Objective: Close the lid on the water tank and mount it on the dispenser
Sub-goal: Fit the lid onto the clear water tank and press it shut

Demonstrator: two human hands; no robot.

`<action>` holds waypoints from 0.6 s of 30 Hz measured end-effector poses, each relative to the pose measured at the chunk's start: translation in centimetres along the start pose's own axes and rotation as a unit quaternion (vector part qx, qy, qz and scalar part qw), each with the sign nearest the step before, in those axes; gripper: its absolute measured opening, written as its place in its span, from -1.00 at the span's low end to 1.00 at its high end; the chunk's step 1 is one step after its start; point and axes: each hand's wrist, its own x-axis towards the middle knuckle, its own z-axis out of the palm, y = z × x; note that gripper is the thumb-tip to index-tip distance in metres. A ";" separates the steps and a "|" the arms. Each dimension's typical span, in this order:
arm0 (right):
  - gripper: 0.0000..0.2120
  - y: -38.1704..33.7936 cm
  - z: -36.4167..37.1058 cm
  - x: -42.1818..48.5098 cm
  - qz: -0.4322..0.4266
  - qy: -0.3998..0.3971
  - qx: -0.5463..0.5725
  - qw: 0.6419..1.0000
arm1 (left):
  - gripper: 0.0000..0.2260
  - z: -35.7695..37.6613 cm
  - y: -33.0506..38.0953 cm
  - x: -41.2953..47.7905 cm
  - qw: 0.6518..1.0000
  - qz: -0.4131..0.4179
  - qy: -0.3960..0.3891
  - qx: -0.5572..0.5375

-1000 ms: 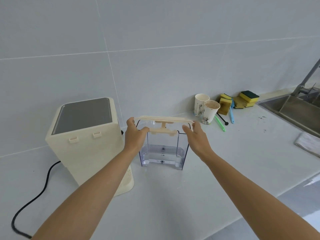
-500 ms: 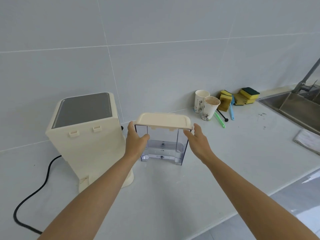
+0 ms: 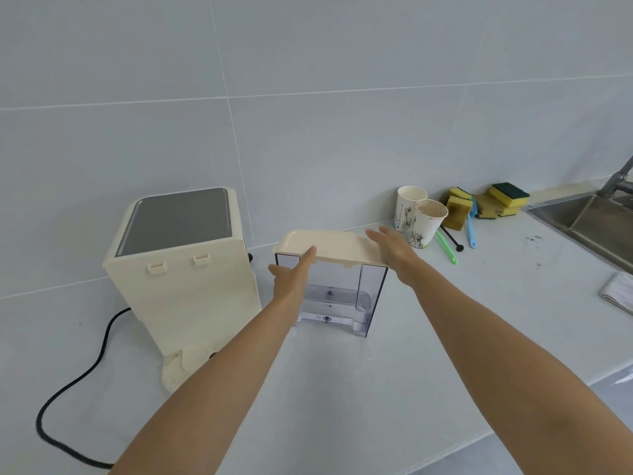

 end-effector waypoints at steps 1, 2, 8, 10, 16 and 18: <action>-0.46 0.1 0.1 0.0 -0.002 -0.004 -0.009 1.000 | -0.13 0.3 0.1 0.2 1.000 -0.002 0.004 0.004; -0.46 0.3 0.1 -0.1 -0.004 -0.008 -0.018 1.000 | -0.11 0.5 0.1 0.4 1.000 -0.003 0.008 0.008; -0.66 0.9 0.0 -1.2 -0.015 -0.009 -0.045 0.999 | -0.07 1.5 0.0 1.7 0.999 0.016 0.016 0.035; -0.70 1.0 -0.3 -1.7 -0.006 -0.012 -0.043 0.999 | -0.13 1.6 0.0 2.0 0.998 0.040 0.016 0.050; -0.77 1.4 -1.0 -3.3 0.009 -0.037 -0.088 0.995 | -0.35 1.7 0.8 3.3 0.992 0.086 -0.024 0.087; -0.71 1.4 -1.0 -3.9 -0.001 -0.031 -0.115 0.993 | -0.42 1.8 1.2 3.6 0.990 0.101 -0.044 0.085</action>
